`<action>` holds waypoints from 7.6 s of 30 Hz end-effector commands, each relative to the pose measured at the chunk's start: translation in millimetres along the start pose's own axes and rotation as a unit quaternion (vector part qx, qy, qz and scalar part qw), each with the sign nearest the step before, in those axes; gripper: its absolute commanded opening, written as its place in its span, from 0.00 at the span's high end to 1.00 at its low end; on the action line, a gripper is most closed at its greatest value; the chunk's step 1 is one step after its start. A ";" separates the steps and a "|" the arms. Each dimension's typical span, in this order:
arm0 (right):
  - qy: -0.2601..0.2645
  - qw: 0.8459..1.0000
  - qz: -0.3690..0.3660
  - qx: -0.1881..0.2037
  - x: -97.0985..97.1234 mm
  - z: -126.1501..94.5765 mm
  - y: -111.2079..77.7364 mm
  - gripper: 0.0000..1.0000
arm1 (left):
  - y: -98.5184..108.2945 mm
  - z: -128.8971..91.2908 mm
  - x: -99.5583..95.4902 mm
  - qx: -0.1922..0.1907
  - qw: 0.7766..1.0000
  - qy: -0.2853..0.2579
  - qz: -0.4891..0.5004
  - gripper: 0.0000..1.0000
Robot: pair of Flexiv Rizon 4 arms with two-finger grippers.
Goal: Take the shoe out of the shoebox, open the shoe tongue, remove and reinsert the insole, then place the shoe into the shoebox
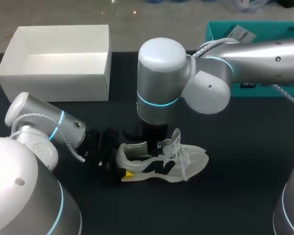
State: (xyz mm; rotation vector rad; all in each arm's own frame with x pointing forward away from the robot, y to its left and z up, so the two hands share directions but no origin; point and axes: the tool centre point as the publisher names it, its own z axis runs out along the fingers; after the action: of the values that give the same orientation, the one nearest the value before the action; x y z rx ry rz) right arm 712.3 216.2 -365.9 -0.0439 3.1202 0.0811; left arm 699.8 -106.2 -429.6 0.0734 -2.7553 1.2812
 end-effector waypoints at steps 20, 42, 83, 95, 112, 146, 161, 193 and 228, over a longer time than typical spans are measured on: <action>-0.052 0.998 0.038 0.008 -0.8 23.2 -10.5 1.00 | 2.3 5.0 3.1 -0.004 1.000 0.001 -0.001 1.00; -0.038 0.999 0.033 0.011 -5.1 19.9 -3.1 0.76 | 2.3 5.0 3.1 -0.004 1.000 0.001 -0.001 1.00; -0.042 0.998 0.052 -0.008 -2.3 21.1 -8.5 1.00 | 2.3 5.0 3.1 -0.004 1.000 0.001 -0.001 1.00; -0.062 0.996 0.062 -0.012 -0.2 27.7 -12.0 0.62 | 2.3 5.0 3.1 -0.004 1.000 0.001 -0.001 1.00; -0.037 0.998 0.058 0.002 -9.5 62.5 2.9 0.56 | 2.3 5.0 3.1 -0.004 1.000 0.001 -0.001 1.00; 0.111 0.994 0.000 -0.008 1.3 33.3 -16.0 1.00 | 2.3 5.0 3.1 -0.004 1.000 0.001 -0.001 1.00; 0.074 0.997 0.011 -0.025 -3.6 5.0 -25.8 1.00 | 2.3 5.0 3.1 -0.004 1.000 0.001 -0.001 1.00; 0.043 0.995 0.007 -0.084 -9.3 -4.3 -11.3 0.72 | 2.3 5.0 3.1 -0.004 1.000 0.001 -0.001 1.00; 0.074 0.993 -0.007 -0.091 -3.8 16.9 0.8 1.00 | 2.3 5.0 3.1 -0.004 1.000 0.001 -0.001 1.00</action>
State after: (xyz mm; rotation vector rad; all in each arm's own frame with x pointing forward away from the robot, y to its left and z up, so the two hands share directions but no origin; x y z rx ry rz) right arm 718.3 221.1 -386.7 -0.0799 3.2576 0.3763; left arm 699.1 -106.6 -429.6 0.0740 -2.7559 1.2782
